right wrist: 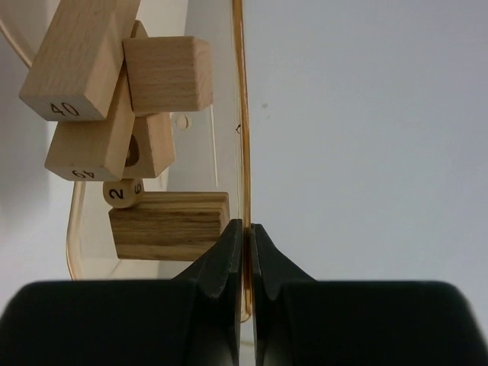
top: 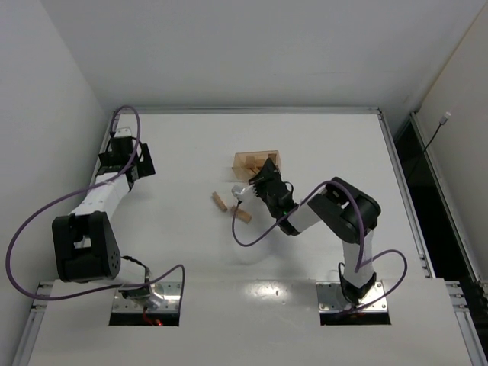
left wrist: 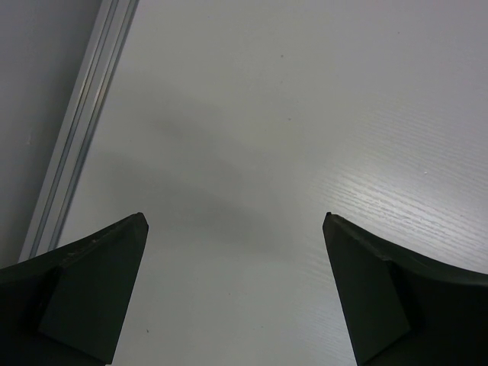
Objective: Build the wood block tower
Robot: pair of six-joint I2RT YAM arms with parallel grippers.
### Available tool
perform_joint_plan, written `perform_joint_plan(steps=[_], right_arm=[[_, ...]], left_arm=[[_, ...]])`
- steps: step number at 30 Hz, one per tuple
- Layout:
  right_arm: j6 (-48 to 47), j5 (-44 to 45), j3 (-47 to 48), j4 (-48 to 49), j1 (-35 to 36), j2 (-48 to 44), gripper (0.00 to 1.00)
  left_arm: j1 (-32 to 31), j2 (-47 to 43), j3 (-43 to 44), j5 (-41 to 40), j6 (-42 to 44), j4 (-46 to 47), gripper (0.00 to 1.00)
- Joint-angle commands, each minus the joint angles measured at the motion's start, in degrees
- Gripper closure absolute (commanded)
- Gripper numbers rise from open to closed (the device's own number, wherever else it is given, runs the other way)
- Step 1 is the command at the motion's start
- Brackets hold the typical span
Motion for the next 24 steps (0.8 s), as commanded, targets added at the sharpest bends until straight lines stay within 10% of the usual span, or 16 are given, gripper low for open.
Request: perform_joint_plan(steps=[1,24], right_arm=[[-8.2,-5.6,-0.3,25.4,0.2,2.9,1.00],[-36.6,-20.6,2.9,32.5,-2.9,4.2,1.00]], left_arm=[[0.4,-1.9,2.1,0.4,-0.6,0.4,0.00],[0.4,-4.1,2.0,3.2,-1.2,-0.7,0.00]])
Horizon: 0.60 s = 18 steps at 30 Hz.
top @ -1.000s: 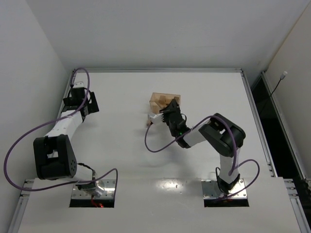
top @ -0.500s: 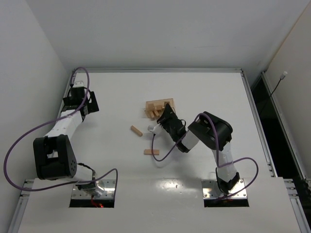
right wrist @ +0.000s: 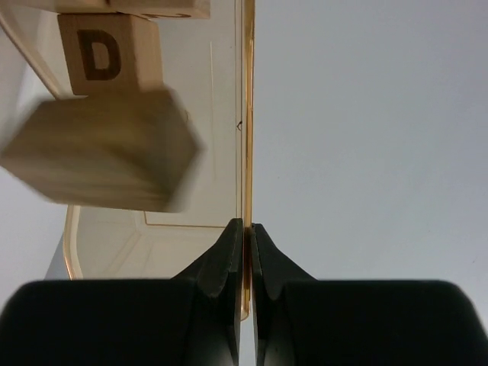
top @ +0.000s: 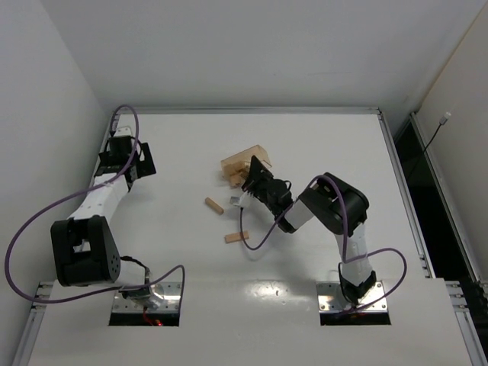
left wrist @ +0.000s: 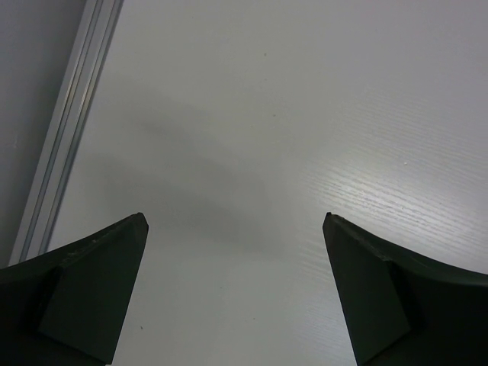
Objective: Build the wood block tower
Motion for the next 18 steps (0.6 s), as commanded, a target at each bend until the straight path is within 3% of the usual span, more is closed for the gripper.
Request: perform_joint_plan(steps=[1,6,18], right_arm=[[-14.4,-5.0,-0.6,22.9,-1.2,-4.1,1.00],[-16.0,-5.6,-1.2,22.3,-1.8,-5.4,1.00],[-20.5,-5.0,8.0,16.7,-2.4,-7.3,1.00]], left_arm=[[0.4,-3.8,0.9,0.8,-1.0,1.4,0.00],[0.4,-4.3,0.9,0.8,-1.0,1.5,0.00],[0.4,-3.2,1.5,3.1,-1.0,0.9,0.00]])
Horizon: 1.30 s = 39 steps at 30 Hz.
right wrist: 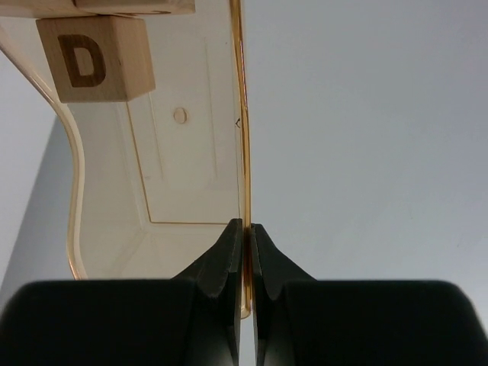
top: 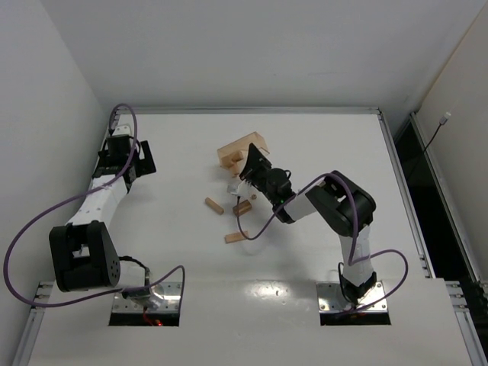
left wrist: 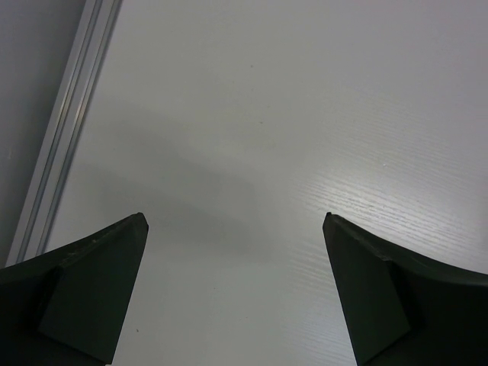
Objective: Build the wood block tower
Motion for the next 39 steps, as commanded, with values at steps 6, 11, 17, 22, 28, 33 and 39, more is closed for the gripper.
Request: perform_joint_plan(steps=[6,11,17,22,28,33,39], right_arm=[[-25.2,0.0,3.7,22.9,-0.3,-3.0,1.00],[-29.4,3.0,-1.2,29.7,1.0,2.2,1.00],[-30.4,9.2,-9.6,31.6,3.6,2.7,1.00],[-30.4,8.3,-4.2,31.6,4.3,2.7,1.00],[-29.9,9.6,9.1,22.7,2.6,1.6,1.00],[-27.9,14.8,17.9,16.5,2.0,1.6,1.00],[17.1,48.3,35.6,-49.3,3.2,-6.1,1.00]], left_arm=[[0.4,-1.6,1.5,1.2,-0.9,0.8,0.00],[0.4,-3.3,1.5,1.2,-0.9,0.8,0.00],[0.9,-4.9,1.0,1.2,-1.5,0.8,0.00],[0.9,-4.9,1.0,1.7,-1.5,0.8,0.00],[0.9,-4.9,0.5,2.2,-1.5,0.8,0.00],[0.9,-4.9,0.5,2.2,-1.5,0.8,0.00],[0.9,-6.5,0.0,2.9,-0.3,1.5,0.00]])
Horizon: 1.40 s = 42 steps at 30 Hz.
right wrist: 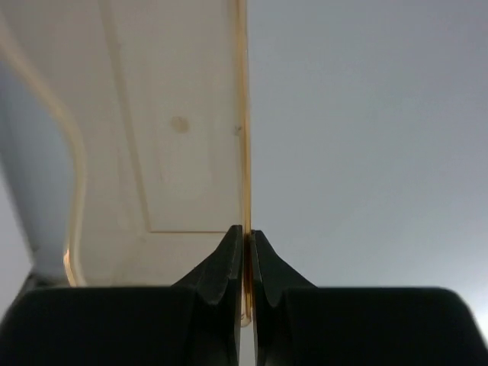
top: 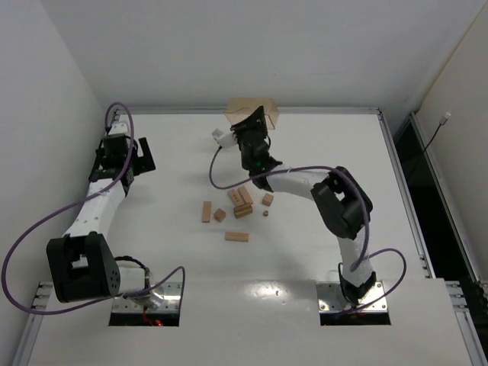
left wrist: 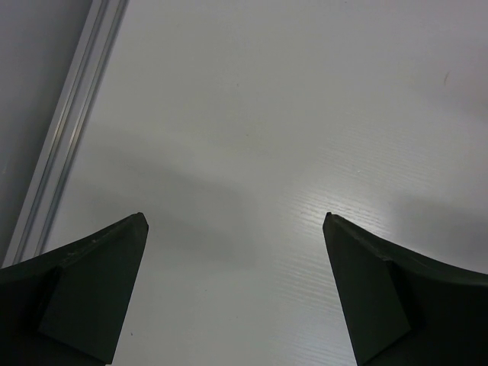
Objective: Build the wood block tower
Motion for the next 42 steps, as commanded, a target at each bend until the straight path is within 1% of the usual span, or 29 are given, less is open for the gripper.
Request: perform_joint_plan(steps=[1,2,3,4,5,6,7,9,10,12,14,15,17,18,19,20,21,23,24,26,27,29,30,31,34,37,42], right_arm=[[28.2,16.6,15.4,-57.7,0.4,-9.8,1.00],[50.9,13.6,26.3,-72.6,-0.6,-10.4,1.00],[58.4,10.8,30.4,-83.5,-1.2,-9.8,1.00],[64.2,4.5,33.4,-98.4,-2.0,-9.8,1.00],[72.4,-0.3,36.5,-104.1,-3.8,-9.8,1.00],[75.8,-4.1,36.5,-107.5,-4.8,-10.5,1.00],[78.2,-12.9,36.5,-112.4,-5.7,-11.2,1.00],[84.0,-20.5,34.4,-115.4,-8.8,-11.8,1.00],[85.6,-28.2,33.9,-117.8,-10.1,-12.4,1.00],[89.7,-36.3,32.3,-118.8,-13.9,-12.4,1.00],[91.5,-39.8,31.0,-119.3,-16.3,-11.7,1.00],[94.2,-42.1,31.0,-119.3,-19.4,-10.7,1.00],[96.0,-45.3,31.0,-118.5,-22.7,-8.6,1.00],[98.5,-46.3,32.7,-117.7,-26.6,-7.7,1.00],[99.6,-47.3,34.1,-117.7,-28.5,-6.7,1.00],[100.8,-47.3,35.6,-117.1,-30.3,-5.5,1.00],[101.6,-47.3,39.1,-117.1,-33.4,-2.8,1.00],[103.2,-43.9,42.9,-115.7,-36.2,-0.1,1.00],[104.0,-42.8,47.0,-115.2,-38.7,1.5,1.00],[104.0,-39.8,50.4,-113.3,-40.8,5.6,1.00],[104.7,-39.2,52.6,-112.5,-42.9,6.8,1.00],[104.7,-39.2,55.3,-111.3,-44.8,10.4,1.00],[104.7,-38.7,56.9,-110.5,-45.8,11.4,1.00],[104.7,-39.2,57.4,-109.8,-47.7,12.3,1.00],[104.7,-38.3,60.0,-108.6,-50.9,16.7,1.00],[104.7,-39.3,60.0,-108.6,-53.8,19.9,1.00],[104.7,-39.3,60.6,-108.1,-56.3,23.1,1.00]], left_arm=[[0.9,-2.8,-0.5,0.9,1.1,1.5,0.00],[0.9,-2.8,-1.2,2.8,1.6,1.5,0.00],[0.9,-3.6,-1.2,3.6,1.6,2.1,0.00],[0.9,-4.4,-2.2,4.3,2.3,2.1,0.00],[0.9,-5.0,-2.2,5.1,2.3,2.9,0.00],[0.9,-5.0,-3.0,6.6,2.3,2.9,0.00],[0.9,-5.7,-3.8,7.5,2.3,3.7,0.00],[0.9,-5.7,-3.8,8.1,3.0,3.7,0.00],[0.9,-5.1,-3.8,8.1,3.0,3.7,0.00],[0.9,-3.8,-3.1,7.6,3.0,3.7,0.00],[1.4,-2.9,-2.5,7.6,3.0,3.0,0.00],[1.4,-2.4,-1.9,7.6,3.0,3.0,0.00],[1.4,-1.8,-1.9,8.1,3.0,3.0,0.00],[1.4,-1.8,-1.9,9.3,3.0,3.0,0.00],[1.4,-1.8,-2.5,10.0,3.0,4.0,0.00],[1.4,-1.8,-2.5,10.9,3.0,4.0,0.00],[1.4,-1.8,-3.1,11.8,3.0,5.0,0.00],[1.4,-0.3,-3.1,14.7,3.6,5.8,0.00],[1.4,0.2,-2.5,14.7,3.6,5.8,0.00],[1.4,3.1,-0.2,15.4,3.6,5.0,0.00],[1.4,4.6,3.0,15.4,3.6,3.8,0.00],[1.4,8.2,6.6,16.1,3.6,-1.2,0.00],[1.4,11.3,8.0,16.1,4.4,-2.1,0.00],[1.4,12.3,9.7,16.1,5.0,-2.7,0.00],[1.4,13.7,10.2,16.1,5.0,-2.1,0.00],[1.4,15.2,10.8,16.1,5.0,-1.4,0.00],[1.4,16.7,11.4,15.5,5.5,-2.0,0.00]])
